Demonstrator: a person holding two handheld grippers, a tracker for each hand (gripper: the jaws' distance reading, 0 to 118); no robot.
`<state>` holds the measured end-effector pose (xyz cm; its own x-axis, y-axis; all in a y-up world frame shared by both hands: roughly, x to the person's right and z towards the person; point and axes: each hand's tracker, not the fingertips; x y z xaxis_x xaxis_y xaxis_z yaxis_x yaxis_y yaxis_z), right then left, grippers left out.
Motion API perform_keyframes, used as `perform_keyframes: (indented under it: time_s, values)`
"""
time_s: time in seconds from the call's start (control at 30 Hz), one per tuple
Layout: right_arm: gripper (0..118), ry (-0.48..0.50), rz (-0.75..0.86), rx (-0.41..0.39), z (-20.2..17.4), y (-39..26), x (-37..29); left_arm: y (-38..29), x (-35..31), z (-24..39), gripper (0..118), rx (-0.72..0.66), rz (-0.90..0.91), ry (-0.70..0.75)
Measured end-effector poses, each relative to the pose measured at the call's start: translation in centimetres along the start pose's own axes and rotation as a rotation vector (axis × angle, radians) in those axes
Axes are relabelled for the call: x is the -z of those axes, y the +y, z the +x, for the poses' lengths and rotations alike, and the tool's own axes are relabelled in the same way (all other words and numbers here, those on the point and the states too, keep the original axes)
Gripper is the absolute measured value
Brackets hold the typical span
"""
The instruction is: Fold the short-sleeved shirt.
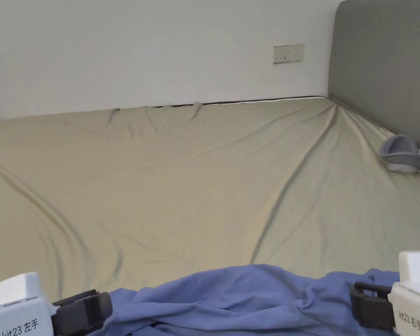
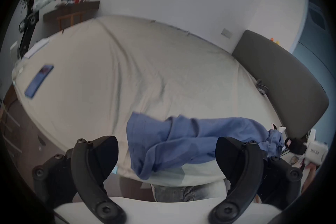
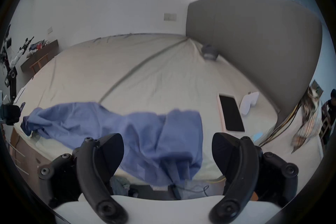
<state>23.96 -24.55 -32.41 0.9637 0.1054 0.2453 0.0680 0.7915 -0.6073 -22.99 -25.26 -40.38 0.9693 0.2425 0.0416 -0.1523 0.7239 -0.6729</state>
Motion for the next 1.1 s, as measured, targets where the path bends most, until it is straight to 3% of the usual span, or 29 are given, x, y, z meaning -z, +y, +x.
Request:
perform_keyframes:
  time_s: [0.07, 0.1, 0.13, 0.17, 0.2, 0.23, 0.27, 0.3, 0.43, 0.47, 0.5, 0.53, 0.57, 0.6, 0.8, 0.9, 0.93, 1.0, 1.1]
  values:
    - [97, -0.003, 0.048, -0.006, -0.7, 1.5, 0.1, 1.2, -0.5, 0.6, 106, 0.041, 0.012, 0.04]
    - [85, -0.021, 0.073, -0.016, -1.1, 2.2, 0.2, 1.6, -0.9, 1.0, 101, 0.05, 0.022, 0.053]
    - [44, -0.027, 0.092, -0.027, -1.6, 2.8, 0.3, 1.9, -1.1, 1.0, 75, 0.05, 0.032, 0.06]
    - [44, -0.019, 0.111, -0.047, -2.0, 3.2, 0.4, 2.1, -1.2, 0.8, 75, 0.048, 0.045, 0.063]
    - [28, -0.001, 0.13, -0.076, -2.4, 3.7, 0.6, 2.3, -1.3, 0.7, 63, 0.049, 0.047, 0.064]
    - [0, 0.01, 0.134, -0.078, -2.8, 4.0, 1.1, 2.5, -0.9, 0.4, 36, 0.051, 0.037, 0.061]
    - [0, 0.032, 0.199, -0.101, -3.4, 4.6, 1.4, 2.5, -0.3, 0.0, 0, 0.046, 0.012, 0.069]
    - [0, -0.006, 0.156, -0.109, -3.7, 4.6, 1.6, 2.2, 0.1, 0.0, 0, 0.003, -0.022, 0.052]
    - [0, -0.003, 0.172, -0.109, -4.1, 4.9, 2.5, 1.1, 1.5, -1.1, 0, -0.066, -0.016, -0.002]
    - [0, 0.0, 0.169, -0.114, -4.1, 4.9, 2.8, 0.8, 2.1, -1.3, 7, -0.095, -0.032, -0.005]
    - [0, 0.009, 0.161, -0.118, -4.0, 4.9, 2.9, 0.8, 2.2, -1.8, 26, -0.115, -0.04, -0.005]
    - [0, 0.023, 0.153, -0.114, -3.9, 4.9, 2.9, 0.5, 3.0, -2.0, 68, -0.113, -0.043, 0.004]
    - [0, 0.044, 0.149, -0.108, -3.7, 4.8, 3.0, 0.1, 3.9, -2.1, 99, -0.112, -0.057, 0.027]
    - [0, 0.056, 0.151, -0.096, -3.6, 4.6, 3.0, -0.3, 4.9, -2.1, 118, -0.112, -0.085, 0.038]
    - [0, 0.137, 0.109, -0.051, -2.6, 4.4, 3.2, -0.6, 8.6, -2.8, 111, -0.135, -0.194, -0.023]
    - [0, 0.148, 0.104, -0.042, -2.0, 3.9, 2.7, -0.2, 9.8, -3.1, 48, -0.191, -0.18, -0.055]
    - [0, 0.152, 0.1, -0.041, -1.9, 4.0, 2.9, 0.1, 10.0, -3.3, 35, -0.226, -0.186, -0.073]
    - [0, 0.153, 0.094, -0.033, -1.4, 3.7, 2.6, 0.8, 9.7, -3.1, 31, -0.24, -0.187, -0.121]
    - [0, 0.121, 0.08, -0.019, -0.7, 3.3, 2.7, 2.2, 7.4, -0.4, 31, -0.124, -0.104, -0.117]
